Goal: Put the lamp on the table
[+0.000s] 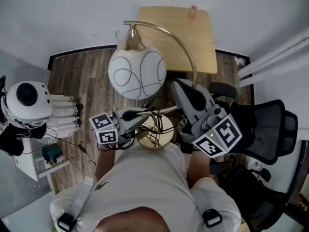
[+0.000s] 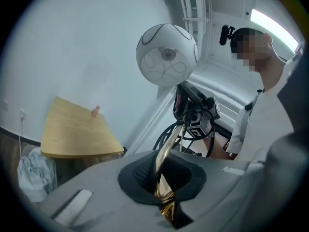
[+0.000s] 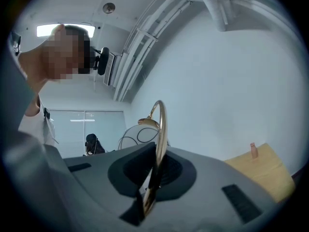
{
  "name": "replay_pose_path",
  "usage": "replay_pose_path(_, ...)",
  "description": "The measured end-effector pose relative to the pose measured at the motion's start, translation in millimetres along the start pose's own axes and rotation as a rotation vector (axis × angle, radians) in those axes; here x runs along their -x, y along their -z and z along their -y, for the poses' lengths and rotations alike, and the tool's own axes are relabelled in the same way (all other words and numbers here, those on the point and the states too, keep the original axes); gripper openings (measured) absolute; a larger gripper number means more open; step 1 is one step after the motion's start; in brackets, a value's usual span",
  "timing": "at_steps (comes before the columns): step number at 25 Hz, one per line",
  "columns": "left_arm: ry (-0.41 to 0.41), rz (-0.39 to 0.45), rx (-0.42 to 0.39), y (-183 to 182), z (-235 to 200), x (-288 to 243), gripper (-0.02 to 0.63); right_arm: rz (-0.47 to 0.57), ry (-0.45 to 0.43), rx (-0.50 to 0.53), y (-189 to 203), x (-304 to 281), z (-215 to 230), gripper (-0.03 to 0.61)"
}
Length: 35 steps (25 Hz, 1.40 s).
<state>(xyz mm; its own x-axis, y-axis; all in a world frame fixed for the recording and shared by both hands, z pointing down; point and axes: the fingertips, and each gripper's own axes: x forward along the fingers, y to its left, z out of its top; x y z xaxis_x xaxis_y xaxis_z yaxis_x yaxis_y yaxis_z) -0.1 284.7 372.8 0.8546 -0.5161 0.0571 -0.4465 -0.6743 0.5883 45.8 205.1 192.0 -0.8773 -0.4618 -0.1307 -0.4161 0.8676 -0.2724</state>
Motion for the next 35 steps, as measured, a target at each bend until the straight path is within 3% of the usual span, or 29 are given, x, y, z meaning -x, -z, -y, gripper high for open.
replay_pose_path(28, 0.053, -0.041, -0.01, -121.7, -189.7, -64.6, 0.005, 0.002, 0.031, 0.014, -10.5, -152.4, 171.0, 0.002)
replay_pose_path(35, 0.025, -0.07, -0.035, -147.8, -194.7, -120.8, 0.005, 0.013, 0.021, -0.006, -43.6, -135.9, 228.0, 0.002)
